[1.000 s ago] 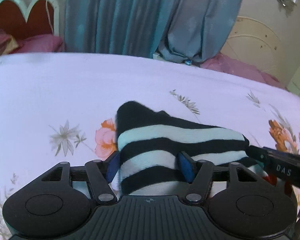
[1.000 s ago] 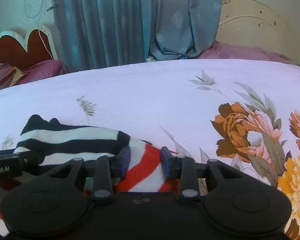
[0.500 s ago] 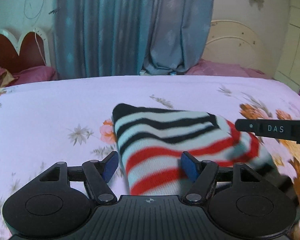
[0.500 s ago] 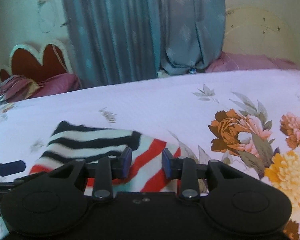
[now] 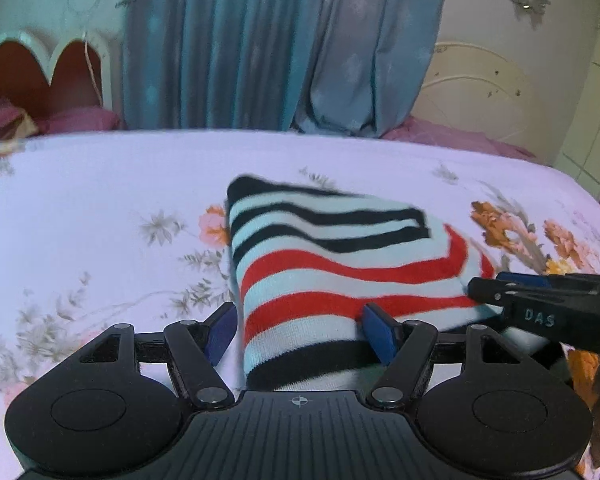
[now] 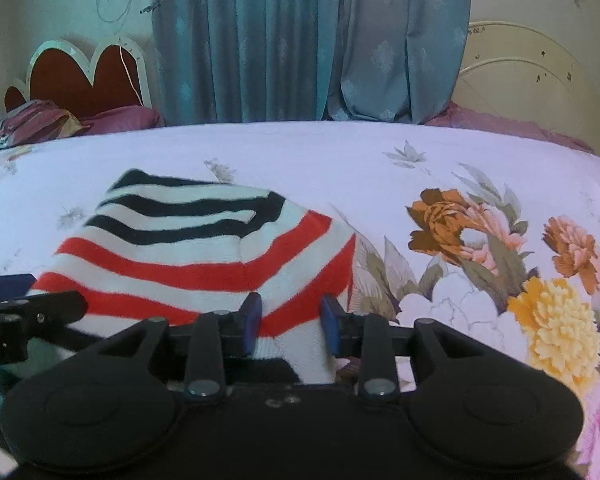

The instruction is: Fold small clothes

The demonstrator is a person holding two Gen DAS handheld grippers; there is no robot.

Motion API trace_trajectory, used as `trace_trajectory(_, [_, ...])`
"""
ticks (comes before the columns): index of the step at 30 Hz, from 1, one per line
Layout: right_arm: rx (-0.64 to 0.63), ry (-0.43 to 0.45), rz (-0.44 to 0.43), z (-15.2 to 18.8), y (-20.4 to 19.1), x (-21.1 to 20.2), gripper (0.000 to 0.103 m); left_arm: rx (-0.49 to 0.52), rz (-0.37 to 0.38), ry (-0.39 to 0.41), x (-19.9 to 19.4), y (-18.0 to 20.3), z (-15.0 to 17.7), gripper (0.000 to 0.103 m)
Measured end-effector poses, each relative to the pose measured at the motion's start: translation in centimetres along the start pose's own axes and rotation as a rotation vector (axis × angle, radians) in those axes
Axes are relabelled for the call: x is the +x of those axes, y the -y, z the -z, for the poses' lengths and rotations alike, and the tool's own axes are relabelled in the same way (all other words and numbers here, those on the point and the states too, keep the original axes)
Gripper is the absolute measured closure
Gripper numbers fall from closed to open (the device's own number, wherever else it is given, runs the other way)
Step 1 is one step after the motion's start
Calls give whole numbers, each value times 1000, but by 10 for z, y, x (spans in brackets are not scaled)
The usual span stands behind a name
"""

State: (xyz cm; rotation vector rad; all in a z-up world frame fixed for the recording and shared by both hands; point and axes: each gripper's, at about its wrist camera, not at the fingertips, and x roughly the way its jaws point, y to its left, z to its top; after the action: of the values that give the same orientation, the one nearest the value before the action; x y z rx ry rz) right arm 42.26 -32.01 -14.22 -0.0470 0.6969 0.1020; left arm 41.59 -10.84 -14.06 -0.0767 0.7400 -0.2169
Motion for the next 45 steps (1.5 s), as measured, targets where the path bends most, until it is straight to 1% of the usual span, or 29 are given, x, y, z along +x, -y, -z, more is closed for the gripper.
trace_trajectory(4, [-6,18,-45,8,0,-29,74,50,10,-3,-16,8,15,34])
trace_trajectory(8, [-18,8,-56,25,-2,-45,73,33,11,-33,-21,10,29,34])
trace_trajectory(11, [-34,-9,-37,38,-3,-47,73,7,10,-54,-20,9,35,34])
trace_trajectory(14, [-23,-5,-47,36,-3,-55,73,22,-5,-58,-23,10,35,34])
trace_trajectory(17, [-14,12,-66,37,-2,-73,71,28,-9,-65,-28,11,37,34])
trace_trajectory(22, [-52,-37,-49,60,0,-83,71,26,-9,-73,-30,11,43,34])
trace_trajectory(24, [-38,-77,-43,69,5,-78,72,27,-10,-76,-30,12,44,34])
trace_trajectory(26, [12,-108,-54,77,14,-75,72,30,-10,-79,-31,13,45,34])
trace_trajectory(27, [32,-113,-64,78,17,-75,71,31,-11,-79,-31,13,45,34])
trace_trajectory(31, [22,-128,-82,78,19,-78,71,16,-5,-92,-32,12,44,34])
trace_trajectory(34, [41,-143,-110,76,24,-82,69,-20,6,-126,-32,8,41,16])
trace_trajectory(36, [78,-138,-136,71,31,-86,61,-34,20,-119,-38,6,39,16])
trace_trajectory(38, [119,-116,-150,63,38,-89,34,-31,31,-104,-42,6,35,15])
trace_trajectory(39, [132,-105,-155,58,41,-89,32,-31,34,-101,-42,6,32,15])
trace_trajectory(41, [157,-96,-175,48,47,-84,32,-41,39,-105,-39,6,26,14])
trace_trajectory(45, [248,-121,-225,34,60,-62,30,-93,52,-116,-26,2,14,14])
